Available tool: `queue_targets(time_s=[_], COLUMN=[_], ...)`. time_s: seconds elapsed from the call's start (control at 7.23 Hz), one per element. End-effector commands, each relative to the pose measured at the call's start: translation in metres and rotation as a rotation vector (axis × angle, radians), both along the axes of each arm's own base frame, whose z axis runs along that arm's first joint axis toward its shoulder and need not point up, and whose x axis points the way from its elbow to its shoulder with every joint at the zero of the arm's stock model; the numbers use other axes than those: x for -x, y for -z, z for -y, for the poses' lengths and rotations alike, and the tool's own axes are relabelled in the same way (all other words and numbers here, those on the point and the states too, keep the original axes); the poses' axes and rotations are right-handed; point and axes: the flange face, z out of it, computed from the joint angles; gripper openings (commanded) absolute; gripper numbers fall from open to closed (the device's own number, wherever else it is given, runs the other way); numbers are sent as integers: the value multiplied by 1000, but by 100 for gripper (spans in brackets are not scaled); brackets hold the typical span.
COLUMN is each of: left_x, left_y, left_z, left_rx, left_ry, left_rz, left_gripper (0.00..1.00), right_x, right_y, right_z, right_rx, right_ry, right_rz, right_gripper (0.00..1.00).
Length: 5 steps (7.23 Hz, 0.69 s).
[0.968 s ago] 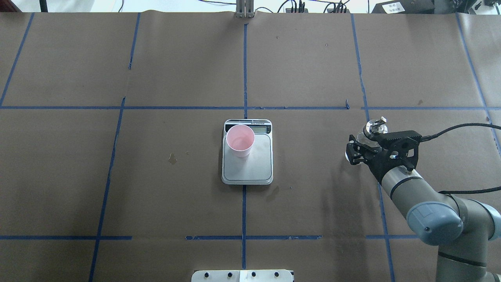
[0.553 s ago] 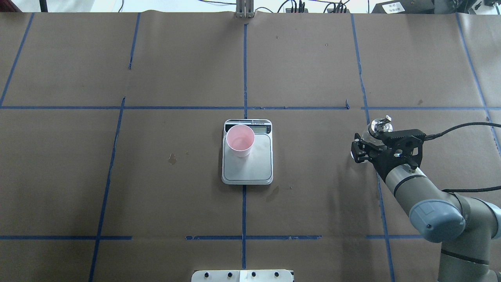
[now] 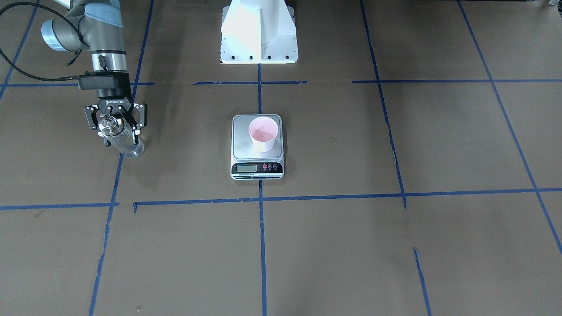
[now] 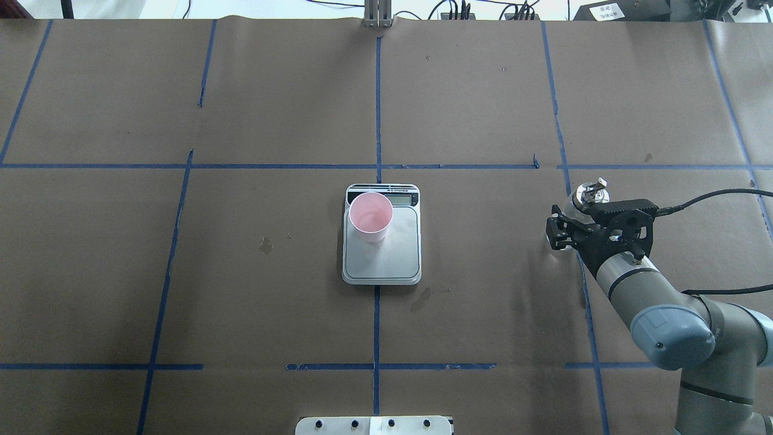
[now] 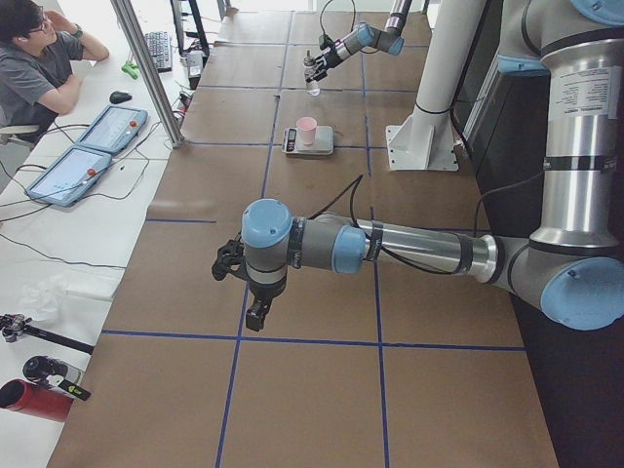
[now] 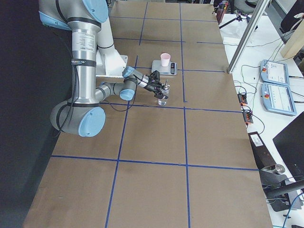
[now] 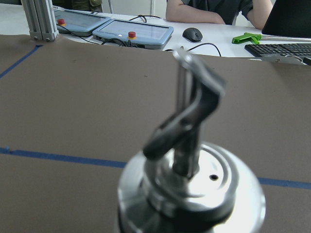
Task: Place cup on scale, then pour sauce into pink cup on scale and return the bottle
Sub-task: 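Lower the bottle onto the table with the right gripper and release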
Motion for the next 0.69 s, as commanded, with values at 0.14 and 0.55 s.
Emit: queue_targets(time_s=[0.14,0.55], left_x=[-1,-1], left_y=[0,0], left_z=[1,2], left_rx=[-2,-2], left_ry=[-2,-2], left_rz=[0,0], left_gripper=[100,100], right_x=[0,1], right_y=[0,-5], right_z=[0,1], right_rx=[1,3], right_ry=[0,-1], right_rz=[0,-7], right_gripper=[44,74])
